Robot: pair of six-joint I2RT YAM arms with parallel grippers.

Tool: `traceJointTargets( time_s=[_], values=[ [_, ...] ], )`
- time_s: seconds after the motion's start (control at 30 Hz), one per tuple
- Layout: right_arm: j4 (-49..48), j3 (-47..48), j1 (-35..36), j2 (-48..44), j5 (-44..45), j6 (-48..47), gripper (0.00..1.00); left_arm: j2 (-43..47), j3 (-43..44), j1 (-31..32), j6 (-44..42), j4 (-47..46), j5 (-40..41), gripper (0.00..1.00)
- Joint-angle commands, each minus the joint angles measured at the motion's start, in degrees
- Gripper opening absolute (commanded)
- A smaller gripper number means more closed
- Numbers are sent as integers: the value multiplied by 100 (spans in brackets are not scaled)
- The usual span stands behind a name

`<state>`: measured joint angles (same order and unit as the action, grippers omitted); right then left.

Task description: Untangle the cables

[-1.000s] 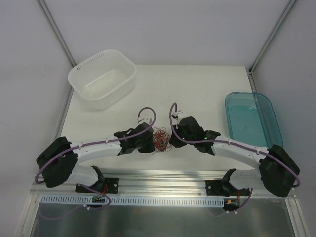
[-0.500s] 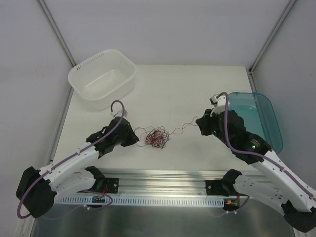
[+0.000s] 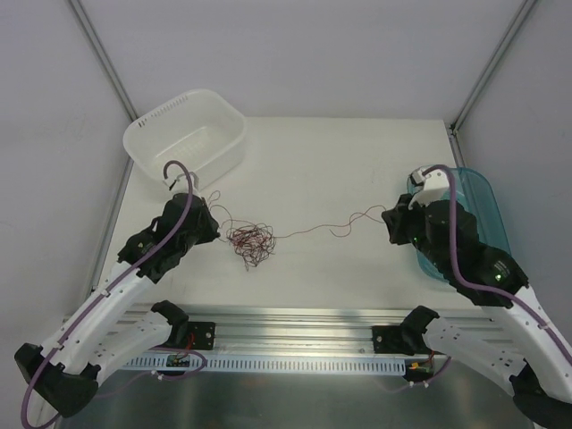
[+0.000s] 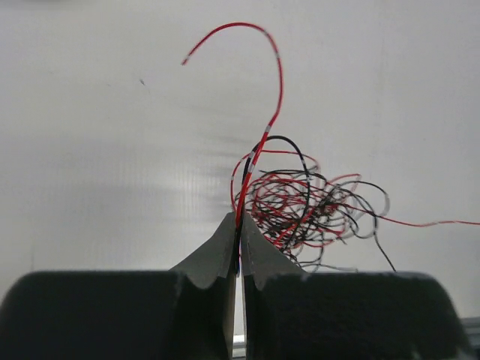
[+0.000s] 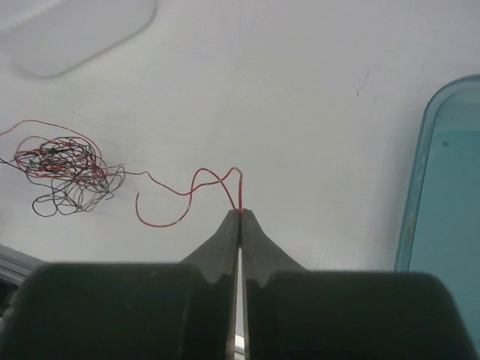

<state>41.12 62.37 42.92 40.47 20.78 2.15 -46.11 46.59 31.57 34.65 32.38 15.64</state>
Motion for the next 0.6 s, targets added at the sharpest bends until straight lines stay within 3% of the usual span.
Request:
traceJointTargets(
  time_s=[0.0,0.2,0.37,0.47,0.5,0.57],
  values=[
    [97,907,-38,40,164,-426,1,-144,500,-221,-582,549,913,0],
    [45,1945,-38,-21,111,-865,1,-320,668,-432,-618,752,1363,2],
    [-316,1841,-29,-13,-853,-814,1,-390,255,-441,-241,603,443,9],
    [-280,1411,-38,215,-1258,-603,1,-285,-79,-441,-100,419,-59,18],
    [-324,1262,-38,268,-1373,-445,1,-146,-254,-433,-73,366,-374,28],
    [-499,804,-38,391,-1741,-295,1,31,-422,-441,15,295,-692,36]
  ],
)
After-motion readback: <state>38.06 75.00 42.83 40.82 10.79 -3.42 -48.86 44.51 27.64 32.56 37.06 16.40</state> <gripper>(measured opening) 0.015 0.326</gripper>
